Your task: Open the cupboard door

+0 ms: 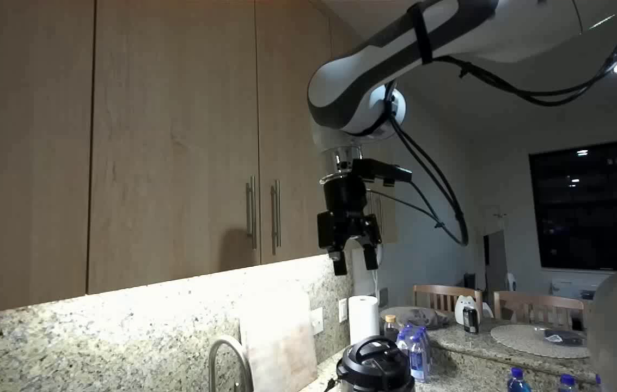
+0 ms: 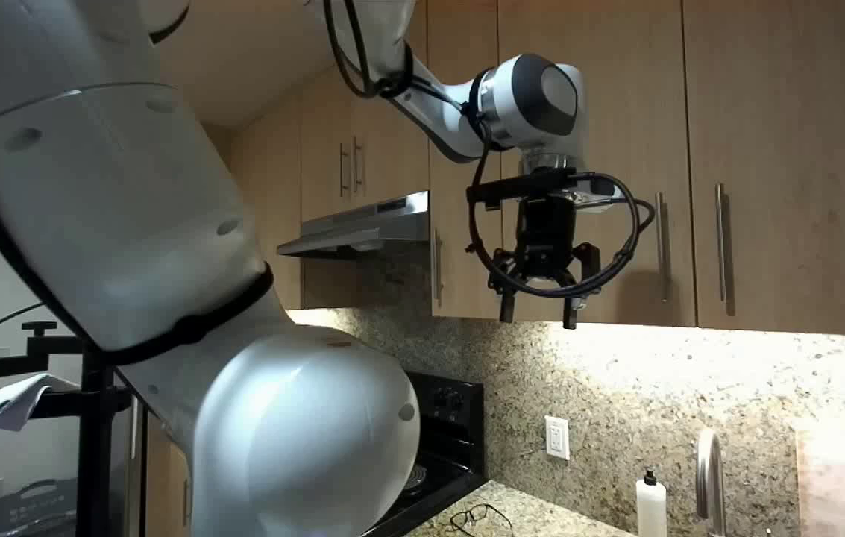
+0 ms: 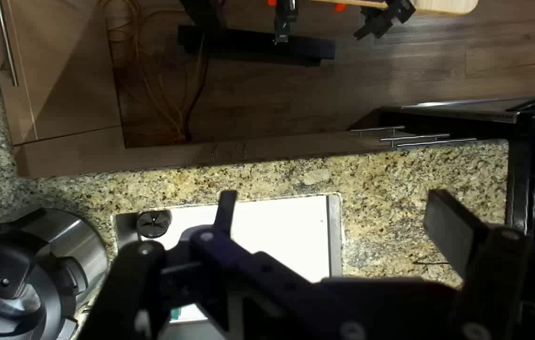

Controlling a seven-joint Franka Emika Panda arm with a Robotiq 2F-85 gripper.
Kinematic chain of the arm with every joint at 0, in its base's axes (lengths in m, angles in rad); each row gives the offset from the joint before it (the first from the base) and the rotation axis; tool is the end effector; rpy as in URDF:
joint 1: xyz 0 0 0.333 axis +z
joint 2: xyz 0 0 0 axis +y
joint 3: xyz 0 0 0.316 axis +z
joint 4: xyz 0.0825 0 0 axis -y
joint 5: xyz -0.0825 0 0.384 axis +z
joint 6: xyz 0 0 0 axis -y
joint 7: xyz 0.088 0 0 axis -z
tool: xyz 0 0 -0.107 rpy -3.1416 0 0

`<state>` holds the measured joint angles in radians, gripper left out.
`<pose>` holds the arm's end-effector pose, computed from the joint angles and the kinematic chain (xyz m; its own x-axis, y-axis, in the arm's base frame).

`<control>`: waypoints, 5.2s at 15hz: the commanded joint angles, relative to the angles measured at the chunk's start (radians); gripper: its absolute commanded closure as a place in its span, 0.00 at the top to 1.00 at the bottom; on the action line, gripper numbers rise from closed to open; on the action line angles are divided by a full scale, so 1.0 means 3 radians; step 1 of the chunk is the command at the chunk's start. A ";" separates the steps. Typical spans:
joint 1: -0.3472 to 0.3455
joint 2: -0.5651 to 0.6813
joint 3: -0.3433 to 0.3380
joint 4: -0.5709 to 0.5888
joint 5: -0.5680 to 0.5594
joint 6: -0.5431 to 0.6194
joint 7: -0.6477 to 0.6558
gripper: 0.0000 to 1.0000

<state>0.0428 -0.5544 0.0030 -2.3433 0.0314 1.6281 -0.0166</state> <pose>0.3658 0.0201 0.5229 0.9854 0.0593 -0.1596 0.0549 -0.9980 -0.0317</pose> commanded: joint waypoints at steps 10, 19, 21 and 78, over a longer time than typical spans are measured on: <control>-0.0020 0.0002 0.0017 0.0007 0.0007 -0.0008 -0.0008 1.00; -0.0020 0.0002 0.0017 0.0007 0.0007 -0.0008 -0.0008 1.00; -0.0020 0.0002 0.0017 0.0007 0.0007 -0.0007 -0.0008 1.00; 0.0078 0.1026 0.1254 0.1757 -0.2295 0.0049 0.4329 1.00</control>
<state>0.0183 -0.2558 0.4160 -1.8233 -0.6446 1.6551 1.2737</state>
